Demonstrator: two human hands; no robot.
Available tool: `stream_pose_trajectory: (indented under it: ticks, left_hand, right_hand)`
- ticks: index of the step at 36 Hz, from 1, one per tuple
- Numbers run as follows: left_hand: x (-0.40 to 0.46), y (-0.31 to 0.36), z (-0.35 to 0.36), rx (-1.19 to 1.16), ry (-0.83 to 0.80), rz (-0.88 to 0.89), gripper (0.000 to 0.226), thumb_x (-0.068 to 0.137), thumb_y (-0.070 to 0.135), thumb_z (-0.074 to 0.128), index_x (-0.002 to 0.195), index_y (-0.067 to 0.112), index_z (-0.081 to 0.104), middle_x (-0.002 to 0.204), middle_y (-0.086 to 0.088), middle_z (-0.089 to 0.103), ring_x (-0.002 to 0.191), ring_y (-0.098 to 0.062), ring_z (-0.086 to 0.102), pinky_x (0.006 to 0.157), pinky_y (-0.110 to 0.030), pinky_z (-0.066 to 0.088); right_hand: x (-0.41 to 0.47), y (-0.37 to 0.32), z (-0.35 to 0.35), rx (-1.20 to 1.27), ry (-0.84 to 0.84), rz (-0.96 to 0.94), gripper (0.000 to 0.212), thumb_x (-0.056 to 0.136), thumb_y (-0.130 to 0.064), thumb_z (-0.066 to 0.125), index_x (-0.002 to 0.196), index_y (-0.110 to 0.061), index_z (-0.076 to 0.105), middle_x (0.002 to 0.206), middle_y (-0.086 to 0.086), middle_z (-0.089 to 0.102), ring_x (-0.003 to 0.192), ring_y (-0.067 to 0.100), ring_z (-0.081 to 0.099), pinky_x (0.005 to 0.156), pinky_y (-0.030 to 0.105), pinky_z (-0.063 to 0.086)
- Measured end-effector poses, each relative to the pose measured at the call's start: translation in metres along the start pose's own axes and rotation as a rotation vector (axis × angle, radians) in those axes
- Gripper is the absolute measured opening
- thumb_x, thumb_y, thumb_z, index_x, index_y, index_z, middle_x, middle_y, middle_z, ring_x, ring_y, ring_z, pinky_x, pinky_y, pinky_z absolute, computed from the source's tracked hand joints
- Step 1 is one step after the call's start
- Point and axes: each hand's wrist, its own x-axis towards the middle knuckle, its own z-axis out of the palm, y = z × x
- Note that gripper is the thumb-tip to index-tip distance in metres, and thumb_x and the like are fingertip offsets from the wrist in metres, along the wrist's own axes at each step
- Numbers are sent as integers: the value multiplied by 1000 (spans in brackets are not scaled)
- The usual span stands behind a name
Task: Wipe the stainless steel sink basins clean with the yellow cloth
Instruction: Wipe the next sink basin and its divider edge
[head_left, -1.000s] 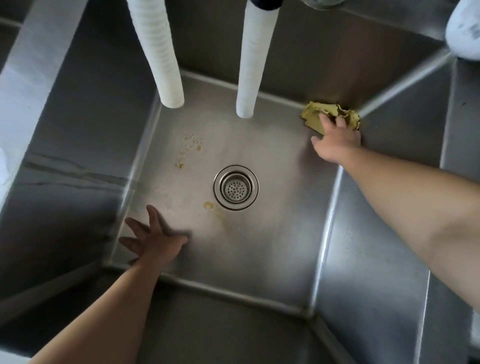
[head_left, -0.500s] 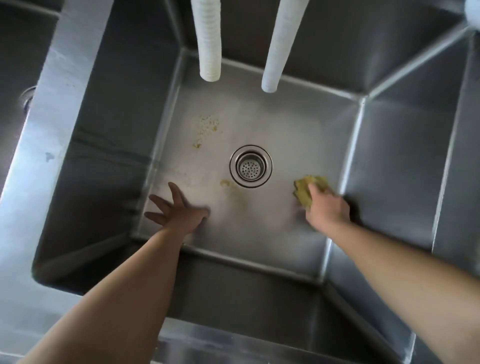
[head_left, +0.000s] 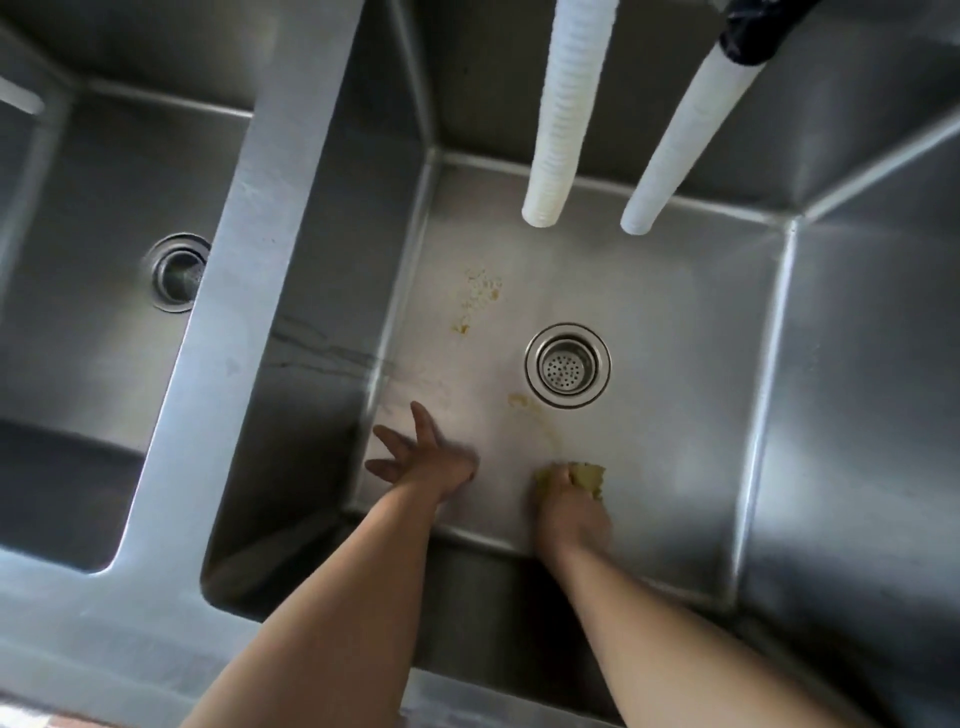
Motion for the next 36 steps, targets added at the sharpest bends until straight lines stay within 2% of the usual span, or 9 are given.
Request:
stream_pose_trajectory:
  ticks: [3, 8, 11, 15, 20, 24, 30, 33, 36]
  left_hand:
    - [2, -5, -10, 24, -38, -6, 98, 89, 57, 49, 153, 31, -19, 159, -26, -15, 147, -50, 0, 120, -54, 11]
    - [-23, -2, -52, -52, -25, 236, 57, 92, 44, 51, 145, 30, 37, 147, -7, 40, 129, -30, 44, 105, -37, 40]
    - [-59, 1, -91, -70, 59, 487, 55, 93, 34, 57, 146, 33, 42, 147, 2, 49, 127, -21, 52, 95, -25, 42]
    - [-106, -4, -148, -32, 361, 861, 45, 93, 23, 58, 137, 30, 55, 137, 5, 59, 113, -20, 61, 95, -24, 43]
    - [-102, -23, -212, 68, 913, 1041, 54, 86, 27, 47, 137, 15, 56, 144, -10, 53, 135, -34, 45, 112, -45, 38]
    - [-69, -45, -226, 214, 939, 803, 71, 94, 50, 40, 157, 21, 23, 164, -9, 17, 153, -30, 9, 123, -45, 14]
    - [-50, -52, -214, 84, 1023, 887, 59, 98, 37, 43, 150, 11, 39, 157, -10, 35, 151, -27, 20, 123, -38, 20]
    - [-49, -52, -212, 104, 1043, 978, 50, 98, 27, 46, 146, 11, 47, 153, -12, 42, 148, -31, 28, 120, -46, 26]
    - [-49, -52, -212, 77, 1018, 984, 53, 97, 29, 49, 148, 14, 45, 156, -11, 39, 148, -28, 29, 120, -46, 26]
  right_hand:
    - [-3, -27, 12, -64, 14, -256, 28, 99, -30, 47, 127, -27, 50, 124, 12, 62, 113, 34, 59, 89, 37, 48]
    - [-8, -50, 0, -259, -131, -589, 38, 94, -11, 51, 132, -17, 54, 126, 15, 58, 112, 34, 58, 91, 39, 47]
    - [-7, -43, -27, -138, -253, -632, 42, 90, -7, 57, 131, -16, 58, 126, 6, 59, 116, 26, 57, 92, 29, 43]
    - [15, -32, -77, 57, -86, -539, 31, 80, -16, 70, 109, -26, 69, 109, -8, 68, 104, 15, 65, 80, 20, 44]
    - [57, -43, -158, 189, 308, -382, 36, 81, -22, 65, 117, -27, 62, 114, 6, 55, 102, 32, 61, 86, 33, 46]
    - [93, -69, -192, 351, 563, -337, 36, 88, -15, 56, 122, -25, 55, 126, 8, 53, 108, 34, 58, 89, 35, 45]
    - [180, -98, -178, 277, 358, -156, 71, 88, -50, 51, 150, -21, 31, 155, 10, 36, 139, 33, 38, 110, 38, 33]
    - [181, -122, -166, 107, 395, -184, 76, 98, -47, 40, 158, -18, 2, 166, 6, -1, 152, 33, -1, 122, 49, 3]
    - [177, -154, -166, 76, 404, -288, 72, 101, -43, 36, 158, -24, -3, 166, 2, -11, 151, 29, -14, 119, 54, -7]
